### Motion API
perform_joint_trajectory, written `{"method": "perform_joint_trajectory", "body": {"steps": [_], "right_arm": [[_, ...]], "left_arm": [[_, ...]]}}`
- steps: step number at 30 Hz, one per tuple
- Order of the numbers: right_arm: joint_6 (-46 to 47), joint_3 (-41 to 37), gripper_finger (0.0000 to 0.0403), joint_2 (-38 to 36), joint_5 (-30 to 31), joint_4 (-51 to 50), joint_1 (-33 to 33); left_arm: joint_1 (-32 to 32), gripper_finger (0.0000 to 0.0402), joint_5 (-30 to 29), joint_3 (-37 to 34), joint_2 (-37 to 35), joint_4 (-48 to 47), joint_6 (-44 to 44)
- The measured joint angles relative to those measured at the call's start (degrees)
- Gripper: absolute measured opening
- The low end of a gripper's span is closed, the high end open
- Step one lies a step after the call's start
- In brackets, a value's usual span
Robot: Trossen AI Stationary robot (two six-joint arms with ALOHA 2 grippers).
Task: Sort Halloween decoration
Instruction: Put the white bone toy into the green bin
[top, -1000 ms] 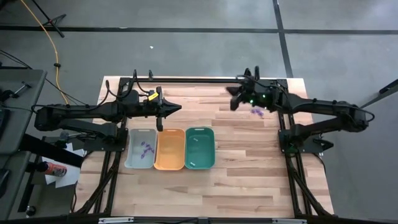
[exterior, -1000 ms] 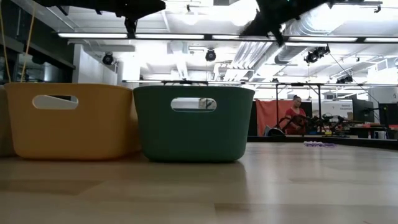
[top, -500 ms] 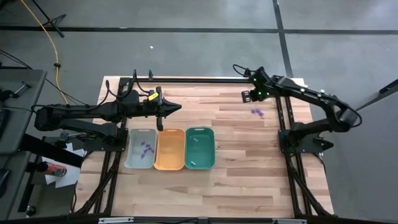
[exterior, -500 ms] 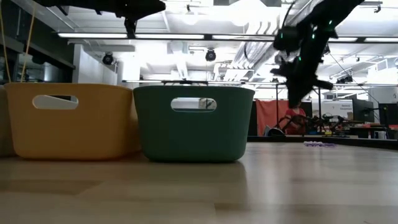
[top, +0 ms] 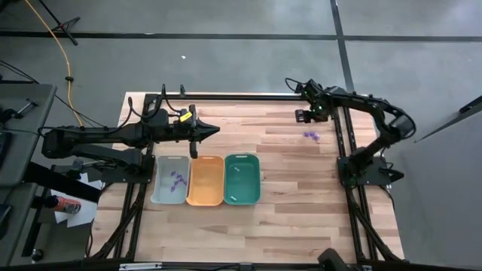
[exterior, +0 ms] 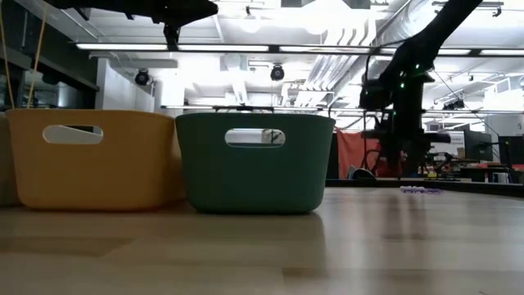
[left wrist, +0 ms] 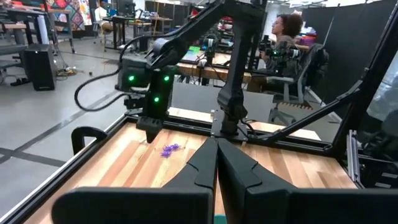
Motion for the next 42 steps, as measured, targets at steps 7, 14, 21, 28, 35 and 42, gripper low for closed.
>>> {"method": "perform_joint_trajectory", "body": {"steps": [7, 14, 21, 28, 35, 42], "right_arm": [[-4.1, 8.8, 0.0173, 7.1, -0.1, -5.2, -2.3], [-11.8, 16.4, 0.0172, 13.6, 2.6, -11.1, -3.5], [-26.1, 17.9, 0.0172, 18.1, 4.3, -15.6, -3.9], [-26.1, 18.3, 0.0171, 21.8, 6.1, -15.3, -3.5], [-29.4, 18.3, 0.0171, 22.0, 5.8, -14.8, -2.5], [-36.0, 18.3, 0.0171, 22.1, 2.8, -14.3, -1.3]], "left_arm": [[0.0, 0.0000, 0.0, 0.0, 0.0, 0.0, -0.1], [0.0, 0.0000, 0.0, 0.0, 0.0, 0.0, -0.1], [0.0, 0.0000, 0.0, 0.0, 0.0, 0.0, -1.6], [0.0, 0.0000, -0.7, 0.0, 0.0, 0.0, -2.3], [0.0, 0.0000, -0.8, 0.0, 0.0, 0.1, -3.7], [0.0, 0.0000, -0.9, 0.0, 0.0, 0.1, -4.7]]}}
